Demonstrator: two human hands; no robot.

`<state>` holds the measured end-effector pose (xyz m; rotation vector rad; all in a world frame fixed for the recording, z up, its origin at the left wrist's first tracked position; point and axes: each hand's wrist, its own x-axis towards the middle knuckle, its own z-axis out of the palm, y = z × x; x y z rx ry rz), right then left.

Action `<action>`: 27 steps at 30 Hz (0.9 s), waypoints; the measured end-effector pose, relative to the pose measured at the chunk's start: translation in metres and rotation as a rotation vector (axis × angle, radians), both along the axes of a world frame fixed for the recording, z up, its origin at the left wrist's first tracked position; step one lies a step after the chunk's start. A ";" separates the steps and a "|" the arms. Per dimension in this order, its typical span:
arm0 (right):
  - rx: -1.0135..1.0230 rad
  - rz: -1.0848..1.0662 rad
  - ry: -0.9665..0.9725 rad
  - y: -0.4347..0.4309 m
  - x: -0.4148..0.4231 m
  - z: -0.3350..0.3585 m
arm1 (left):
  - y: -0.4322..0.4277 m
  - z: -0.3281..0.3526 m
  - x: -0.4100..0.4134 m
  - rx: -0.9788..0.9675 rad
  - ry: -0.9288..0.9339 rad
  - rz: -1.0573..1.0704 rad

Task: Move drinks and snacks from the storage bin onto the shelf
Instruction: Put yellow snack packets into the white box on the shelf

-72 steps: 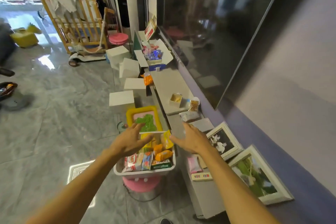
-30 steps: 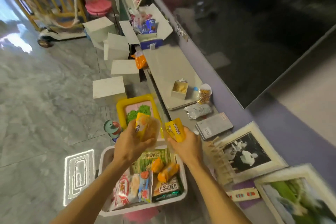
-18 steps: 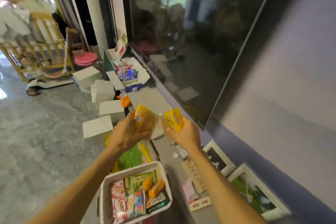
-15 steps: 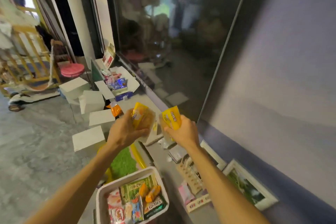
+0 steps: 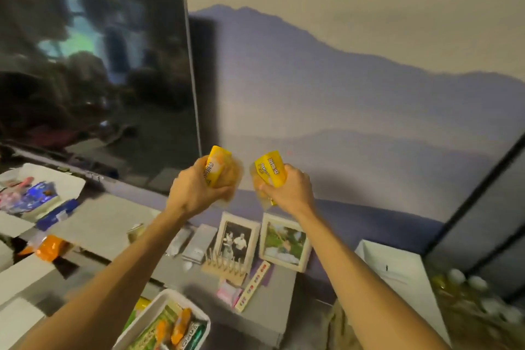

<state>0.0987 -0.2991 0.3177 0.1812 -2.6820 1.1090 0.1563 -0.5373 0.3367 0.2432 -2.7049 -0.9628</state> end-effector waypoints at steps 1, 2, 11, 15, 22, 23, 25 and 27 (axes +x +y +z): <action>0.002 -0.048 0.006 0.026 0.004 0.002 | 0.024 0.004 -0.004 0.000 0.006 -0.047; 0.004 -0.090 0.010 0.052 0.010 0.005 | 0.049 0.005 -0.008 -0.003 0.016 -0.093; 0.045 -0.385 0.025 0.275 0.065 -0.002 | 0.273 -0.004 -0.009 -0.015 0.023 -0.427; 0.021 -0.450 -0.009 0.351 0.084 -0.018 | 0.353 -0.016 -0.005 -0.011 -0.011 -0.507; 0.025 -0.476 -0.066 0.428 0.073 -0.067 | 0.445 -0.064 -0.017 -0.044 -0.099 -0.458; 0.025 -0.485 -0.085 0.435 0.067 -0.076 | 0.455 -0.072 -0.022 -0.054 -0.108 -0.442; 0.017 -0.499 -0.134 0.443 0.052 -0.096 | 0.472 -0.093 -0.036 -0.059 -0.137 -0.408; -0.003 -0.520 -0.184 0.449 0.038 -0.117 | 0.487 -0.116 -0.052 -0.056 -0.174 -0.385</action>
